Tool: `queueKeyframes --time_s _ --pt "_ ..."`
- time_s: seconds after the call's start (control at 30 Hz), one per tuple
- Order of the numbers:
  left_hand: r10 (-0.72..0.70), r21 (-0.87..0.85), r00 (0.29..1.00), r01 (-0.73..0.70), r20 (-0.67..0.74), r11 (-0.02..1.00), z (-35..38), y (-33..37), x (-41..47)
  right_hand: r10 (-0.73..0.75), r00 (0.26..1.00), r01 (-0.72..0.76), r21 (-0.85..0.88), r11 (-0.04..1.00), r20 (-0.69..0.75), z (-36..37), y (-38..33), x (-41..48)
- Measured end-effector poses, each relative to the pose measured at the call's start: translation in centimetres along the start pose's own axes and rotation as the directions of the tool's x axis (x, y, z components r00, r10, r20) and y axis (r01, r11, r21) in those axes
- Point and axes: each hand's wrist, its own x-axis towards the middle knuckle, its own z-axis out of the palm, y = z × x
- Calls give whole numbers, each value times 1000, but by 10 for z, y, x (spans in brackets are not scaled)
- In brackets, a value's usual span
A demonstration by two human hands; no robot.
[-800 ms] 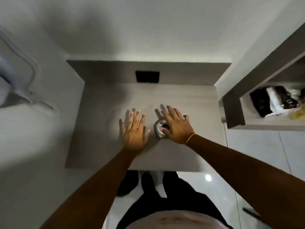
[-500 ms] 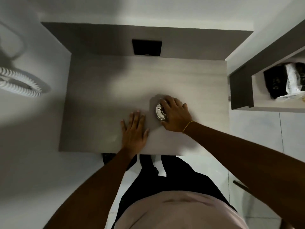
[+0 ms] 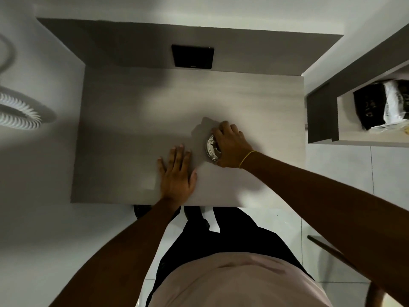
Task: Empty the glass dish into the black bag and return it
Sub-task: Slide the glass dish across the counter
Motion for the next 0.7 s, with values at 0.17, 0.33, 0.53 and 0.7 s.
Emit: queueKeyframes --time_s 0.17,0.33,0.53,0.7 --pt "2 2 1000 -2 -22 1000 2 -1 0 -20 999 21 -14 1000 42 -8 -1 0" --pt "0 9 999 0 -47 1000 3 0 -1 -24 999 25 -22 999 26 -10 -2 -2" --pt "-2 7 998 3 -69 1000 3 0 -1 -54 999 54 -42 998 2 -7 1 -9" --pt "-31 19 999 32 -13 999 1 2 0 -43 996 52 112 992 -80 -8 17 -22"
